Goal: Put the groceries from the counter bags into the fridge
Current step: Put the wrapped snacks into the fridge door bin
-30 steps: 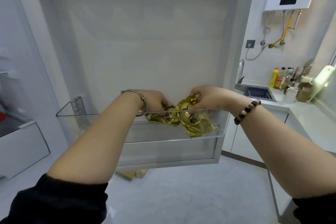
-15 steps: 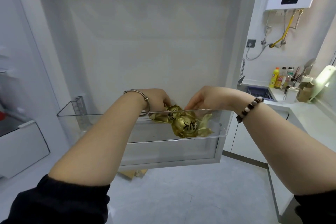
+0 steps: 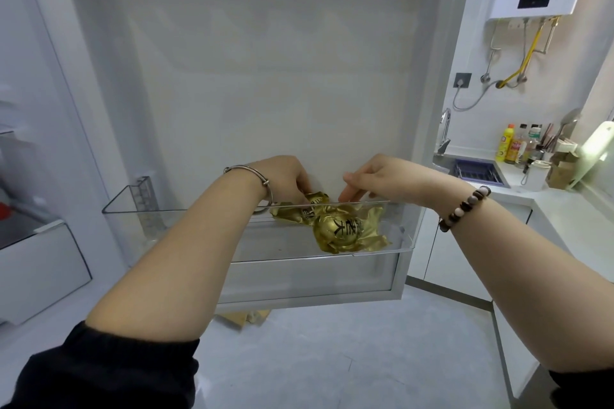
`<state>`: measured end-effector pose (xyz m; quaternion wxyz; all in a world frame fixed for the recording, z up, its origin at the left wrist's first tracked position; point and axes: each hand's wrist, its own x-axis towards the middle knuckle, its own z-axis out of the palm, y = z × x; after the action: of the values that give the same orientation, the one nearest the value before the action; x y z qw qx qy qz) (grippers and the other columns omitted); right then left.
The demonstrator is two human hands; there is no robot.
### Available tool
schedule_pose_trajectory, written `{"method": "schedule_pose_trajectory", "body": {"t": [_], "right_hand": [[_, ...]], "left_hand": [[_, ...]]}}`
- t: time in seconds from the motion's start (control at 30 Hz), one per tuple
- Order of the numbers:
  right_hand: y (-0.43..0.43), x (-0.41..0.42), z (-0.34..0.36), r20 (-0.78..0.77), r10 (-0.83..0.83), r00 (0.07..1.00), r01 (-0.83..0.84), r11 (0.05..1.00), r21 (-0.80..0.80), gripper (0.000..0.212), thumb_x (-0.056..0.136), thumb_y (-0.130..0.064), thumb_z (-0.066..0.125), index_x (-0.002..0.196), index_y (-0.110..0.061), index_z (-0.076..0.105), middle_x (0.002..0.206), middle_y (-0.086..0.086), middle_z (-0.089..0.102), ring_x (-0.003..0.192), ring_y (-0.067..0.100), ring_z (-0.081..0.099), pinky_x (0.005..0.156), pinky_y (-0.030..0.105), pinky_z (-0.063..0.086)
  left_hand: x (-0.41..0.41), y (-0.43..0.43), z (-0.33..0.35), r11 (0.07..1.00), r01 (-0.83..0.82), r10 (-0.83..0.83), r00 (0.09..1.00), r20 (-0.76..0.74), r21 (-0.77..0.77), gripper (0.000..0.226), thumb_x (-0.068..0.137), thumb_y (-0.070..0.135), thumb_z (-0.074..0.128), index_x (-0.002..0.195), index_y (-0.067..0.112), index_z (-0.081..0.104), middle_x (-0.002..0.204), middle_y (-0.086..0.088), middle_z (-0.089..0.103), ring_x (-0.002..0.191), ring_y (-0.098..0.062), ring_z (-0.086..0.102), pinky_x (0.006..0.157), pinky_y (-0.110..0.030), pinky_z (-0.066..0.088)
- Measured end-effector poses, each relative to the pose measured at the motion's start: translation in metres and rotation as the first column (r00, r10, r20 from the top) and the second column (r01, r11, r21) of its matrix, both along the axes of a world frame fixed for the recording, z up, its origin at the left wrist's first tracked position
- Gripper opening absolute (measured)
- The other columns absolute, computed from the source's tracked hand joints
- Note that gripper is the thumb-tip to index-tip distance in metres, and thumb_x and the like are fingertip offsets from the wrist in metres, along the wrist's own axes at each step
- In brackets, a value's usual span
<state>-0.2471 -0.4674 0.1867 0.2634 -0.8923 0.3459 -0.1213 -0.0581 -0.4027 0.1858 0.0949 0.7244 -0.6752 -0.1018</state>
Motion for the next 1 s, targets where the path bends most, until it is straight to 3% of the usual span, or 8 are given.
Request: {"method": "schedule_pose_trajectory", "body": {"t": [0.07,0.13,0.27,0.33,0.5,0.73,0.83,1.0], "right_hand": [[0.003,0.0,0.001,-0.069,0.031,0.997,-0.03,0.999,0.016,0.048,0.097,-0.05,0.036,0.093,-0.026,0.076,0.101,-0.009,0.072,0.099,0.011,0.062,0.101,0.034,0.042],[0.009,0.0,0.003,-0.158,0.052,0.986,-0.049,0.999,0.022,0.055,0.096,-0.056,0.027,0.099,-0.028,0.075,0.107,-0.012,0.069,0.107,0.011,0.058,0.104,0.032,0.037],[0.016,0.002,0.005,-0.221,0.089,0.971,-0.065,0.991,0.114,0.06,0.096,-0.056,0.023,0.112,-0.021,0.069,0.114,-0.007,0.067,0.102,0.006,0.059,0.093,0.022,0.046],[0.017,0.003,0.004,-0.216,0.078,0.973,-0.054,0.992,0.115,0.058,0.095,-0.056,0.027,0.11,-0.02,0.07,0.106,-0.01,0.067,0.094,0.003,0.059,0.088,0.021,0.049],[0.015,0.003,-0.001,-0.124,-0.003,0.992,-0.005,0.998,-0.063,0.04,0.091,-0.053,0.047,0.098,-0.023,0.073,0.1,-0.005,0.071,0.096,0.014,0.064,0.094,0.037,0.049],[0.026,-0.002,-0.006,0.136,-0.034,0.99,0.07,0.961,-0.267,0.021,0.09,-0.035,0.055,0.091,-0.022,0.071,0.085,-0.01,0.069,0.081,0.009,0.063,0.078,0.032,0.054],[0.024,-0.005,-0.012,0.315,-0.004,0.949,0.147,0.89,-0.432,0.02,0.089,-0.03,0.055,0.089,-0.019,0.071,0.083,-0.008,0.069,0.078,0.009,0.062,0.076,0.034,0.054],[0.021,-0.028,-0.02,0.52,0.12,0.846,0.366,0.579,-0.729,0.03,0.085,-0.026,0.048,0.084,-0.005,0.07,0.079,0.005,0.069,0.07,0.021,0.063,0.059,0.036,0.054]], "left_hand": [[0.0,0.001,0.0,1.0,-0.003,0.003,1.0,-0.011,-0.002,0.025,0.082,0.025,0.068,0.106,0.02,0.072,0.101,0.004,0.07,0.096,-0.014,0.062,0.088,-0.028,0.05],[0.001,0.002,0.0,1.0,-0.002,0.001,1.0,-0.015,-0.004,0.024,0.082,0.025,0.069,0.105,0.02,0.072,0.099,0.004,0.071,0.095,-0.013,0.063,0.086,-0.027,0.05],[0.001,0.004,0.0,1.0,-0.004,0.004,1.0,-0.003,-0.007,0.023,0.081,0.025,0.069,0.103,0.02,0.073,0.095,0.004,0.07,0.092,-0.013,0.062,0.081,-0.025,0.049],[0.001,0.004,0.0,1.0,-0.004,0.004,1.0,0.0,-0.01,0.022,0.08,0.026,0.069,0.101,0.021,0.073,0.093,0.005,0.07,0.091,-0.013,0.062,0.082,-0.026,0.05],[-0.002,0.004,-0.001,0.999,0.008,-0.008,1.0,0.012,-0.042,0.022,0.08,0.032,0.067,0.097,0.02,0.074,0.093,0.001,0.071,0.092,-0.016,0.063,0.086,-0.032,0.052],[-0.011,0.004,0.005,0.991,0.041,-0.039,0.999,0.022,-0.131,0.024,0.089,0.03,0.06,0.108,0.02,0.07,0.107,0.004,0.066,0.097,-0.013,0.058,0.088,-0.027,0.047],[-0.021,0.006,0.009,0.964,0.053,-0.051,0.999,0.015,-0.262,0.023,0.091,0.027,0.056,0.109,0.02,0.068,0.107,0.001,0.065,0.095,-0.013,0.058,0.086,-0.026,0.046],[-0.051,0.009,0.019,0.868,0.168,-0.106,0.982,0.157,-0.467,0.024,0.093,0.025,0.05,0.108,0.02,0.068,0.102,0.003,0.069,0.094,-0.016,0.06,0.081,-0.028,0.047]]}}
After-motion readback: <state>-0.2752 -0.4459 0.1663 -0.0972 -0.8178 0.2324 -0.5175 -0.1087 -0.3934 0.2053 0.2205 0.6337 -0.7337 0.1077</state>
